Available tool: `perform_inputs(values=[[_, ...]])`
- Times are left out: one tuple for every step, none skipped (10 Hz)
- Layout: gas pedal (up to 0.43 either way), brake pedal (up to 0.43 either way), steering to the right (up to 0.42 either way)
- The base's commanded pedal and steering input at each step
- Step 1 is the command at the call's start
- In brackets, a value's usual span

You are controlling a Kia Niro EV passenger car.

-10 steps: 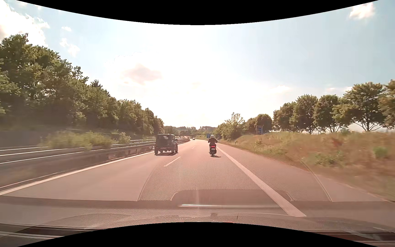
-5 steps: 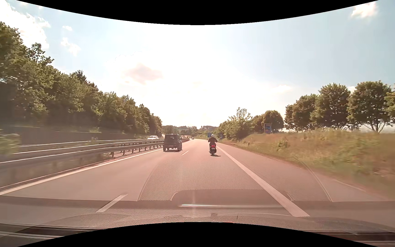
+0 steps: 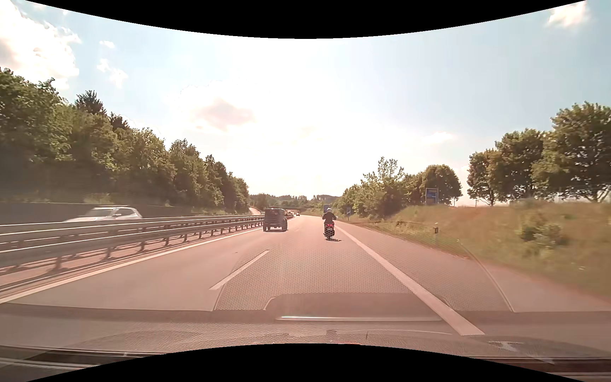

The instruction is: Follow the waypoints while adhering to traffic rules and regulations

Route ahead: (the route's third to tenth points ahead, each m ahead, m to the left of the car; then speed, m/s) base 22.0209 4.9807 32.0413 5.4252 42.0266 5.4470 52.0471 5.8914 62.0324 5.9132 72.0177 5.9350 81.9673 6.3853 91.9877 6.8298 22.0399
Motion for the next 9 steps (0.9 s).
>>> perform_inputs(values=[[0.209,0.012,-0.002],[0.220,0.012,-0.002],[0.228,0.012,-0.002],[0.228,0.012,-0.002],[0.240,0.012,-0.003],[0.240,0.012,-0.002],[0.240,0.012,-0.002],[0.240,0.012,-0.002],[0.240,0.012,-0.003]])
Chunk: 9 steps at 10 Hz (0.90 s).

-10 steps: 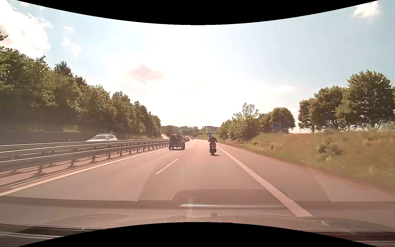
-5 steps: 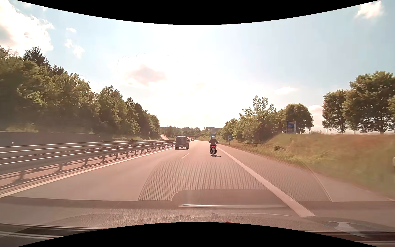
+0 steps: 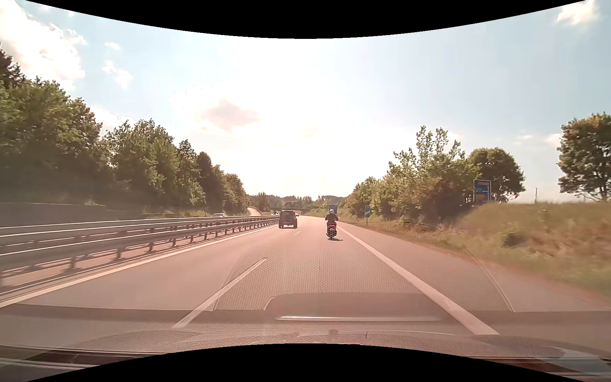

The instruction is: Follow the waypoints while adhering to traffic rules and regulations

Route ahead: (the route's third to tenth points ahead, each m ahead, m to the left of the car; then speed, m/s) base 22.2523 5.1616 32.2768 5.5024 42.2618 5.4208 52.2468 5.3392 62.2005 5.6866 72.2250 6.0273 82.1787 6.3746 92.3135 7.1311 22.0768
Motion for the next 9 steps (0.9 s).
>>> perform_inputs(values=[[0.240,0.012,-0.003],[0.248,0.012,-0.003],[0.260,0.012,-0.002],[0.260,0.012,-0.003],[0.260,0.012,-0.001],[0.260,0.012,-0.001],[0.260,0.012,0.001],[0.260,0.012,0.003],[0.260,0.012,0.003]])
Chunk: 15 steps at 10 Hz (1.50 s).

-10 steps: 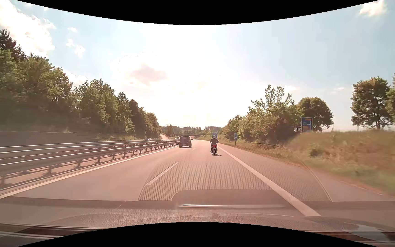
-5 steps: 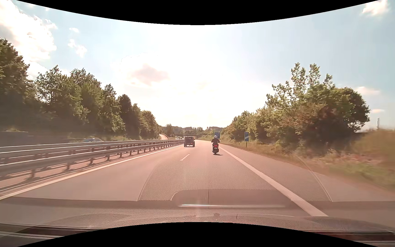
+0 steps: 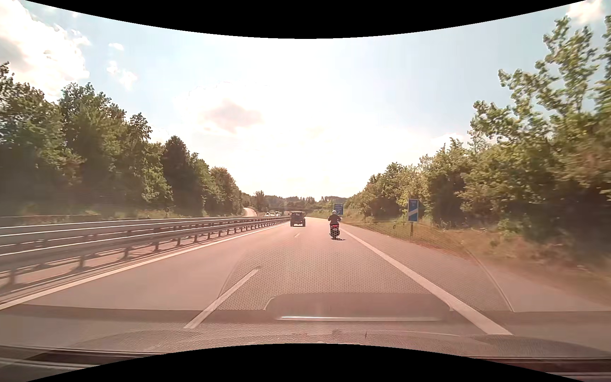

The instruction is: Follow the waypoints while adhering to traffic rules and regulations

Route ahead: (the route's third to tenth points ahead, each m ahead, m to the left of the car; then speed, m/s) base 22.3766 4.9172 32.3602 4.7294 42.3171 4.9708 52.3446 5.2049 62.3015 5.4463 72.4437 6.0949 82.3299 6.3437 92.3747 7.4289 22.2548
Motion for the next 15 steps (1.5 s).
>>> perform_inputs(values=[[0.260,0.012,0.003],[0.260,0.012,0.003],[0.260,0.012,0.003],[0.260,0.012,0.003],[0.260,0.012,0.002],[0.260,0.012,0.001],[0.260,0.012,0.000],[0.260,0.012,0.000],[0.260,0.012,0.000],[0.260,0.012,0.000],[0.260,0.012,-0.001],[0.260,0.012,-0.001],[0.260,0.012,-0.003],[0.260,0.012,-0.003],[0.260,0.012,-0.003]])
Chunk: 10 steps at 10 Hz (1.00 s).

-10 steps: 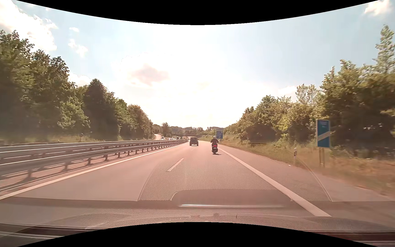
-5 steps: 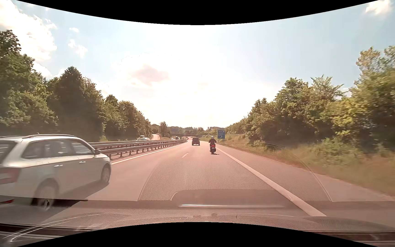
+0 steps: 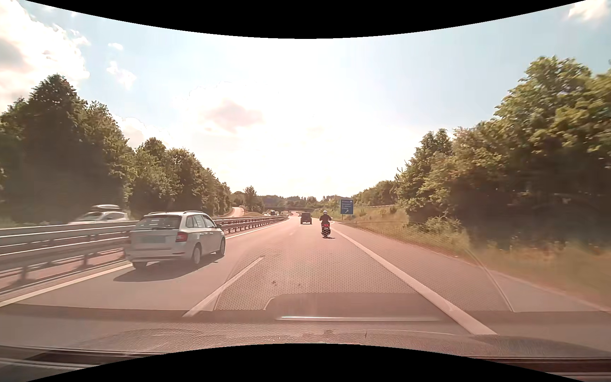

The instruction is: Follow the waypoints while adhering to traffic rules and regulations

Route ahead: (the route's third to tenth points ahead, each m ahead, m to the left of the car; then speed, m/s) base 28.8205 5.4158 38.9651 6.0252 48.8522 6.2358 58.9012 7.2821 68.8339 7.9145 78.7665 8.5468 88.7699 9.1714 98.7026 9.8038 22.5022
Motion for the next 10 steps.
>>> perform_inputs(values=[[0.260,0.012,-0.003],[0.260,0.012,-0.003],[0.260,0.012,-0.003],[0.260,0.012,-0.003],[0.260,0.012,-0.003],[0.260,0.012,-0.004],[0.260,0.012,-0.004],[0.260,0.012,-0.003],[0.260,0.012,-0.003],[0.260,0.012,-0.003]])
